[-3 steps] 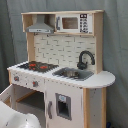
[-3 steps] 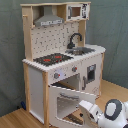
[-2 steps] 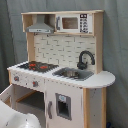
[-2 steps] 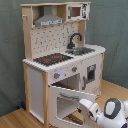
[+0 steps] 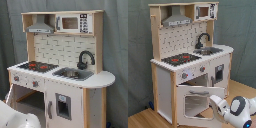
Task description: Play with the kitchen
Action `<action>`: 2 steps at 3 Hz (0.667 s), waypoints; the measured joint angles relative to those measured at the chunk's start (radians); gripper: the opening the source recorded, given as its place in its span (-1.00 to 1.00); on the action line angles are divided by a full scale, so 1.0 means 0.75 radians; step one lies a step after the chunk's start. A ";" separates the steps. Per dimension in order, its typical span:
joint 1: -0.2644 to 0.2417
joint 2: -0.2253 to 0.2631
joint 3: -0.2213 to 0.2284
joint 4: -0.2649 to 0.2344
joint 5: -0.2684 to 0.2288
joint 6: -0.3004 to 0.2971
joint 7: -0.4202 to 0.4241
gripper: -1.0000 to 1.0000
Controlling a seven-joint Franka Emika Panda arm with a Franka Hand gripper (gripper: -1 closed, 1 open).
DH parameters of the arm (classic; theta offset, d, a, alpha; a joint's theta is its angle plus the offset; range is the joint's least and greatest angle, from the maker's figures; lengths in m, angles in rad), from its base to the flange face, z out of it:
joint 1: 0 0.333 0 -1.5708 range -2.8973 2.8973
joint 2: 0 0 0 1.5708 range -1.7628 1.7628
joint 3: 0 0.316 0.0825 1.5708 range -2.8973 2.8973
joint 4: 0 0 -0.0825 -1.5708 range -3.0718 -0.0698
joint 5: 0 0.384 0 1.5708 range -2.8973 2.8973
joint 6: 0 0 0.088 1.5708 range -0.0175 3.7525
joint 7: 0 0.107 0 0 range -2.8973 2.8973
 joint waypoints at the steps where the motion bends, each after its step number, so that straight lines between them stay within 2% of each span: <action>1: -0.117 -0.001 -0.024 -0.036 -0.001 0.054 0.016 -1.00; 2: -0.245 -0.001 -0.044 -0.036 -0.007 0.107 0.020 -1.00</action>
